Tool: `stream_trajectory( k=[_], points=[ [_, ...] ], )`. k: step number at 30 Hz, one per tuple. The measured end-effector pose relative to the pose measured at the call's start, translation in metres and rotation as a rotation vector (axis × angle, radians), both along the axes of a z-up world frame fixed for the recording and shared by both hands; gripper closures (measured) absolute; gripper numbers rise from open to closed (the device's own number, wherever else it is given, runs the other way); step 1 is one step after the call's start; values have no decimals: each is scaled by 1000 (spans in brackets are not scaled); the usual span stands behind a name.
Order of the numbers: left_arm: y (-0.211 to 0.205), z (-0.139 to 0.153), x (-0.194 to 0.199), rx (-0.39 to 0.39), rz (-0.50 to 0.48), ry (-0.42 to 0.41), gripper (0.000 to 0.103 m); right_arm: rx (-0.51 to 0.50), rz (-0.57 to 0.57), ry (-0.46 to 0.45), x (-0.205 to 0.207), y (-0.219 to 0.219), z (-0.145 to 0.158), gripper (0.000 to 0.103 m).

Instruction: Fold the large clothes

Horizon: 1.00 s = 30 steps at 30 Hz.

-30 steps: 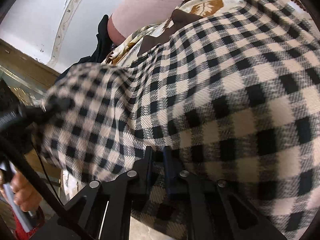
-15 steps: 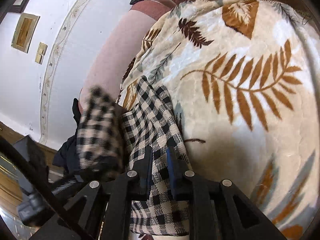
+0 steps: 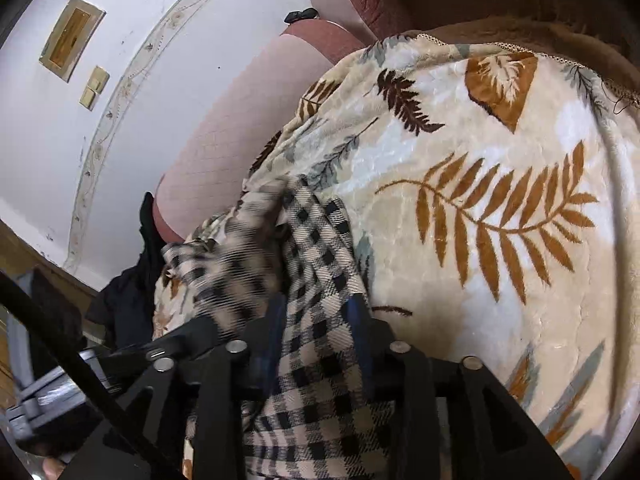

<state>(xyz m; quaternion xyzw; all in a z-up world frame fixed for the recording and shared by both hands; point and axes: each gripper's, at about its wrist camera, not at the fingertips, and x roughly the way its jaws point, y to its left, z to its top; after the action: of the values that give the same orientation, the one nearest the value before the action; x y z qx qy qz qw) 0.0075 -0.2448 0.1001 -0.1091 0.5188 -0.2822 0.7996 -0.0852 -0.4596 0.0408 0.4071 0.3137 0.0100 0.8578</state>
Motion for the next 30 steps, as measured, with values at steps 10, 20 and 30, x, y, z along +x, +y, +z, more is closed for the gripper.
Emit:
stream_trajectory(
  k=[10,20,30],
  points=[
    [92,-3,-10,138,192,-80,34,-94,132,-171,-1,51,43,39],
    [100,-10,-21,196,189,-131,34,-573,314,105,26,133,19,83],
    [42,-42,-35,273,5,-175,34,-384,188,225,-32,49,-16,88]
  ],
)
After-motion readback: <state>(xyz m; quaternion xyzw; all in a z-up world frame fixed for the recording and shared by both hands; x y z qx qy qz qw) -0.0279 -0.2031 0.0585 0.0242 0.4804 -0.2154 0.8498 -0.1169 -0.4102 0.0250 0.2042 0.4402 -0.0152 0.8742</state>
